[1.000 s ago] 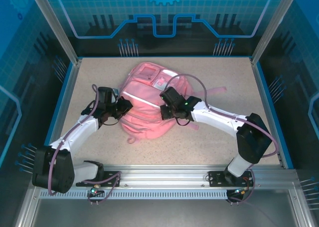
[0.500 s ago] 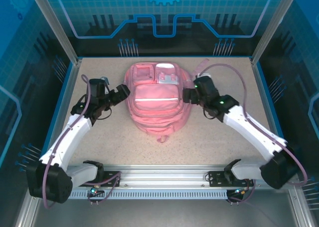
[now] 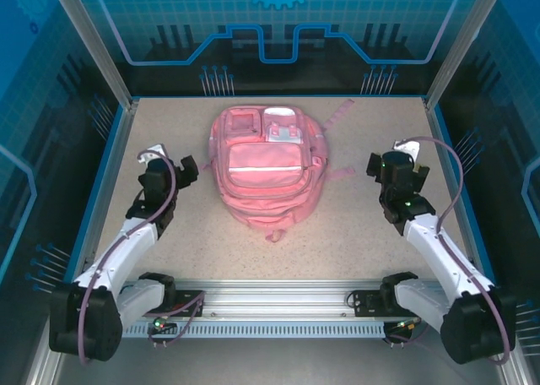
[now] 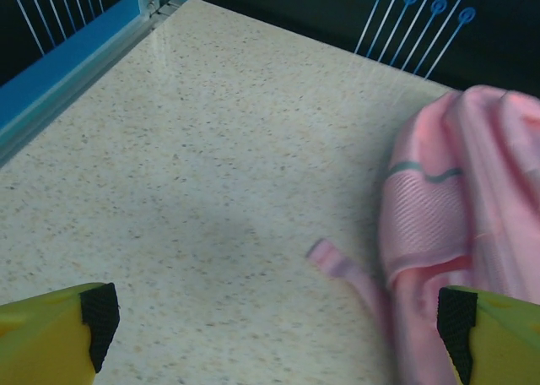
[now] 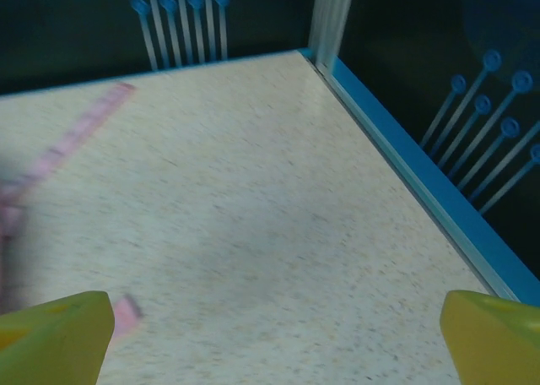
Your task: Pack books, pencil case, and school supplies into a backpack
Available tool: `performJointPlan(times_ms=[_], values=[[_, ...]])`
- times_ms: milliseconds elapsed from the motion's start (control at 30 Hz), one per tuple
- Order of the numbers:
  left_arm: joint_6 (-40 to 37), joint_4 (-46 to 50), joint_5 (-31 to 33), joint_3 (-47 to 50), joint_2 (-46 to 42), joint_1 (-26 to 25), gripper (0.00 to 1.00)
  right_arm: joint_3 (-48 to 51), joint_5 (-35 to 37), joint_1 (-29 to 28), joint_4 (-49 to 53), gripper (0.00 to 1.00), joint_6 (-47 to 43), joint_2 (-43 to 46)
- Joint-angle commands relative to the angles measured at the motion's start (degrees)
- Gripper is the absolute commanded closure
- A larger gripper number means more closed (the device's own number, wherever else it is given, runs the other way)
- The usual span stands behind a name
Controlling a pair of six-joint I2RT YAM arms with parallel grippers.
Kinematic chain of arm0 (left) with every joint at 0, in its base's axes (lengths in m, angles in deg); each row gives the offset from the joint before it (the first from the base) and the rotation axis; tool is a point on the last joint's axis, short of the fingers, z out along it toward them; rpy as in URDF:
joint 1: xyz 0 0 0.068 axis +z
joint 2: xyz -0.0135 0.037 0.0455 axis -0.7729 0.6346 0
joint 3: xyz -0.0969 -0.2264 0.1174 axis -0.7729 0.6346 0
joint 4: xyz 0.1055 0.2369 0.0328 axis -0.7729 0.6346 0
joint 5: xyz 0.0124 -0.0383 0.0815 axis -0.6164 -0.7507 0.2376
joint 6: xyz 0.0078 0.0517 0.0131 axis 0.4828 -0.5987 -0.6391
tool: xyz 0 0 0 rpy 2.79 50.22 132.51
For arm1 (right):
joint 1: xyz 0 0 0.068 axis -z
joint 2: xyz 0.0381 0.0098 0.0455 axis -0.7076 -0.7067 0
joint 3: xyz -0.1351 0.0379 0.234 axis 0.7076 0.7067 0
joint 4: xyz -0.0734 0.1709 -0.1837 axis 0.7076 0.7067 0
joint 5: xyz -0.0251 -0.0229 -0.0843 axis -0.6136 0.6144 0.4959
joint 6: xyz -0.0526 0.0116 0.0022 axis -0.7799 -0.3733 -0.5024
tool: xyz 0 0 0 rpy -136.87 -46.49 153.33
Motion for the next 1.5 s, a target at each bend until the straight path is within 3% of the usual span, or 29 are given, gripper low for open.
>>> performJointPlan(times_ms=[0,100,333,500,700,967,1133,1467], values=[[-9.3,-16.2,2.1,4.1,1.5,1.3,0.01,4.2,-2.6,2.5,-13.6,0.0,-4.5,-2.4],[-11.6,-19.3,-2.2,6.1,4.4,2.9,0.01,5.2,-5.5,3.9,-14.4,0.0,-5.3,-6.0],[-12.8,-36.9,-15.1,12.5,11.7,4.8,0.02,10.0,-12.8,4.2,-29.8,0.0,-9.3,-12.7],[-14.4,-51.6,-16.9,15.7,19.8,5.0,0.02,12.2,-19.3,4.4,-38.5,0.0,-11.0,-16.5],[-13.8,-61.9,-15.8,16.8,28.9,5.2,0.01,14.2,-24.8,4.1,-45.1,0.0,-13.6,-20.3],[-12.6,-56.1,-11.0,13.7,29.5,5.2,0.01,16.2,-23.9,3.4,-54.4,0.0,-14.1,-26.9],[-13.4,-50.9,-11.5,10.9,29.5,4.6,0.01,13.0,-20.7,2.7,-48.9,0.0,-13.5,-27.5],[-15.2,-47.7,-15.9,9.0,29.5,4.3,0.01,13.2,-21.0,2.9,-49.2,0.0,-13.3,-27.5]])
